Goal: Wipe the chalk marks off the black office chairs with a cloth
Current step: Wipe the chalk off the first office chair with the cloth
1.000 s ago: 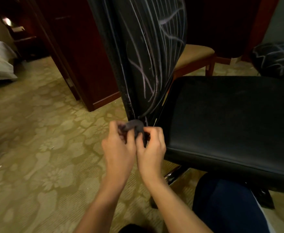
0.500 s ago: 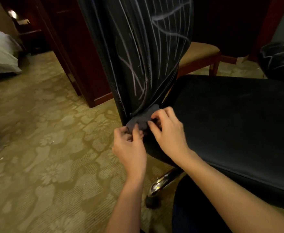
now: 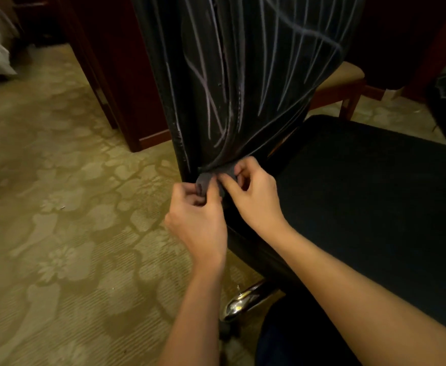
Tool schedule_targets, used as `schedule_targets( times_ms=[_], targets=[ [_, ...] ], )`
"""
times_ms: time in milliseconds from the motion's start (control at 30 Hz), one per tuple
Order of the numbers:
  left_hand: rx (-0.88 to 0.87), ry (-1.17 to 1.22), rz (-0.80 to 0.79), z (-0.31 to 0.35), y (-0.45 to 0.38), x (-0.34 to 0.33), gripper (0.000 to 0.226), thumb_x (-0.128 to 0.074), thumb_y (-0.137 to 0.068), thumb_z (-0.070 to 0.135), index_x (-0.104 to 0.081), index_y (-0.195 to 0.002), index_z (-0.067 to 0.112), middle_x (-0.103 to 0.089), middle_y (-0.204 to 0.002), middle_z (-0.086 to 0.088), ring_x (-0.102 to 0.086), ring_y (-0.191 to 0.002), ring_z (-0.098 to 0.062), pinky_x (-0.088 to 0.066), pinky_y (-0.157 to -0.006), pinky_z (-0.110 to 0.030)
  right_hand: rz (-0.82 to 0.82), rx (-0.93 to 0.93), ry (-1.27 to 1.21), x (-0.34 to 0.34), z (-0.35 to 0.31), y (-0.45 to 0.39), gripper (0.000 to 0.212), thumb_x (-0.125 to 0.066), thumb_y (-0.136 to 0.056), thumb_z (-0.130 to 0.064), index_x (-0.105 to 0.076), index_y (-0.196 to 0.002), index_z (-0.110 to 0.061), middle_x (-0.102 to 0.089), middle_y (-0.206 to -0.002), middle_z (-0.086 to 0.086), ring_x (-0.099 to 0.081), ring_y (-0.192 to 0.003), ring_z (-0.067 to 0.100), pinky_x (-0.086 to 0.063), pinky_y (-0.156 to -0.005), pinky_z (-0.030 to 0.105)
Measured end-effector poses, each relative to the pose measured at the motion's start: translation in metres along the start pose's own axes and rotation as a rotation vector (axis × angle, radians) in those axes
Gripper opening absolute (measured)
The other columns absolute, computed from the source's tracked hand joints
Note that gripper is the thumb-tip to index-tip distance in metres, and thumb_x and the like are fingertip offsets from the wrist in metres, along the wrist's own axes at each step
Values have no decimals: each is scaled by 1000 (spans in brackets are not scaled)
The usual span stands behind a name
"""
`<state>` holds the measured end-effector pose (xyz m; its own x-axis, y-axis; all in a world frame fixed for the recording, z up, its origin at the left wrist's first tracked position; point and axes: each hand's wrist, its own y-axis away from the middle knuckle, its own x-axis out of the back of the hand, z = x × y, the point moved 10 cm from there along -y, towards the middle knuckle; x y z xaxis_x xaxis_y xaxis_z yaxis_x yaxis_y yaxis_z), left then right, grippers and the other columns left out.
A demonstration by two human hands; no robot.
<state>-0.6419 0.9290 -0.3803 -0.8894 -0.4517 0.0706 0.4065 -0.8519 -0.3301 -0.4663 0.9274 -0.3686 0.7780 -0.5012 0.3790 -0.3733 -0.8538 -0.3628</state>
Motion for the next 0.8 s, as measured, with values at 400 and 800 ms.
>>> schedule_targets(
  times_ms=[400, 800],
  targets=[
    [-26, -51, -39, 1, -35, -35, 27, -74, -89, 36, -54, -77, 24, -65, -57, 9, -63, -54, -6, -48, -58, -23, 85, 80, 133, 4, -18, -36, 16, -67, -93, -29, -61, -87, -15, -60, -67, -5, -59, -62, 8, -52, -59, 35],
    [106, -25, -215, -37, -47, -61, 11, -68, -94, 34, -59, -94, 27, -72, -72, 8, -70, -71, -6, -58, -77, -46, 39, -59, 84, -10, 23, -47, 9, -66, -93, -26, -61, -91, -19, -63, -82, 0, -62, -74, 12, -56, -71, 41]
  ],
)
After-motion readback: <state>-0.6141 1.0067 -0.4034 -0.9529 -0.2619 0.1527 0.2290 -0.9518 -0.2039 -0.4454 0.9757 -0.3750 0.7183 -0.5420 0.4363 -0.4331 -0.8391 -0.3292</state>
